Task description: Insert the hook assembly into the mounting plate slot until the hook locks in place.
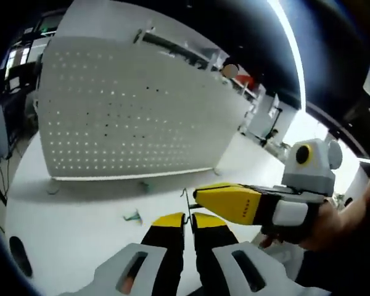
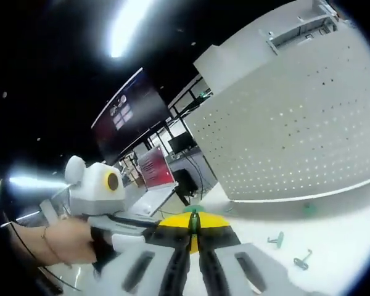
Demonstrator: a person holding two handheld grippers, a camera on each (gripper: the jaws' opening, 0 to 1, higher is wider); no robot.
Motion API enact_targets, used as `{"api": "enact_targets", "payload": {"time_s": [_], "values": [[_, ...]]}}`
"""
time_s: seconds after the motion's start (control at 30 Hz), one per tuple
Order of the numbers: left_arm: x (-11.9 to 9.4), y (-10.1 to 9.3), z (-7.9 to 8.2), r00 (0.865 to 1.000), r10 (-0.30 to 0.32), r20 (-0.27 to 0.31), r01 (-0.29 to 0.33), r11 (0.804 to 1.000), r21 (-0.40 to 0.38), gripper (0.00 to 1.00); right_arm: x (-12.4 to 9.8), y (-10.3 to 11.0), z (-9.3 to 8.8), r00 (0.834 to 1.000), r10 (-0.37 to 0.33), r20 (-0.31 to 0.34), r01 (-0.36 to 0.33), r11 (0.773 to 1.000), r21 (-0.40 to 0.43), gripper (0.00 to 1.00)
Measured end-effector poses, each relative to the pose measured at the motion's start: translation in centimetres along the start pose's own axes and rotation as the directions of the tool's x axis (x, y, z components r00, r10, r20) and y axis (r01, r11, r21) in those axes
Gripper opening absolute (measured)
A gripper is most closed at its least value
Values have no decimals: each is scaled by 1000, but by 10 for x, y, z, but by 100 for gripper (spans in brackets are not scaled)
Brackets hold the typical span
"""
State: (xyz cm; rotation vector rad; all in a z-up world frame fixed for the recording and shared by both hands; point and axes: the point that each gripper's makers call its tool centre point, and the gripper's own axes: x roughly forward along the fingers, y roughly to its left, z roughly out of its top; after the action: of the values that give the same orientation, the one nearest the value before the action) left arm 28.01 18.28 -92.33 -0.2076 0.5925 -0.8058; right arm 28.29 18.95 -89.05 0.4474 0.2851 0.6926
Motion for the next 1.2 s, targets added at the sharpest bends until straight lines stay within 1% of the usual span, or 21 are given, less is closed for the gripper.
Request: {"api": "enact_targets", "payload": {"time_s": [0.1,0.3,0.4,0.47,0.5,0.57,0.63,0.7,0.77,0.8,0.83,0.87,0.97,1.0,1.07,1.2], "values": [[-1,-1,2,1000,-6,16,6,1000,-24,4,-1,1,3,1000,-1,14,1,1000,-11,0],[-2,-2,5,1000,-6,31,7,1000,-27,2,-2,3,5,1000,-2,22,3,999,-34,0],[-4,-3,7,999,0,40,0,1000,-13,1,-2,5,6,1000,3,26,-2,999,-41,0],[-5,-3,9,999,5,53,-7,1000,28,1,-3,6,6,1000,5,25,-4,999,-44,0],[-5,-4,9,999,3,53,-4,1000,30,1,-3,6,7,1000,6,24,-5,999,-42,0],[-6,-4,10,998,3,61,-4,1000,30,1,-3,8,8,1000,15,22,-15,1000,-4,0],[-8,-4,12,998,8,69,-11,999,42,1,-3,8,9,1000,22,18,-22,1000,7,1],[-7,-4,13,998,7,70,-10,999,44,1,-3,9,13,999,31,22,-31,999,22,4],[-9,-1,15,997,27,70,-32,997,66,1,-5,8,19,999,31,31,-33,998,50,9],[-11,6,16,996,66,67,-72,993,98,1,-7,9,20,999,43,25,-44,996,75,9],[-12,9,19,994,86,70,-95,985,146,1,-8,9,22,999,45,28,-47,995,86,9],[-14,9,24,992,86,91,-101,979,175,1,-10,10,23,998,50,28,-53,995,87,9],[-16,10,28,992,85,97,-100,981,167,1,-12,14,21,998,64,16,-65,994,84,10],[-17,13,32,989,93,114,-112,978,178,1,-12,15,21,998,66,18,-68,994,86,10],[-17,12,32,990,88,111,-107,978,178,1,-12,15,20,998,68,15,-69,994,88,10],[-17,7,33,989,79,127,-103,976,194,1,-8,16,17,997,71,3,-71,993,95,10]]}}
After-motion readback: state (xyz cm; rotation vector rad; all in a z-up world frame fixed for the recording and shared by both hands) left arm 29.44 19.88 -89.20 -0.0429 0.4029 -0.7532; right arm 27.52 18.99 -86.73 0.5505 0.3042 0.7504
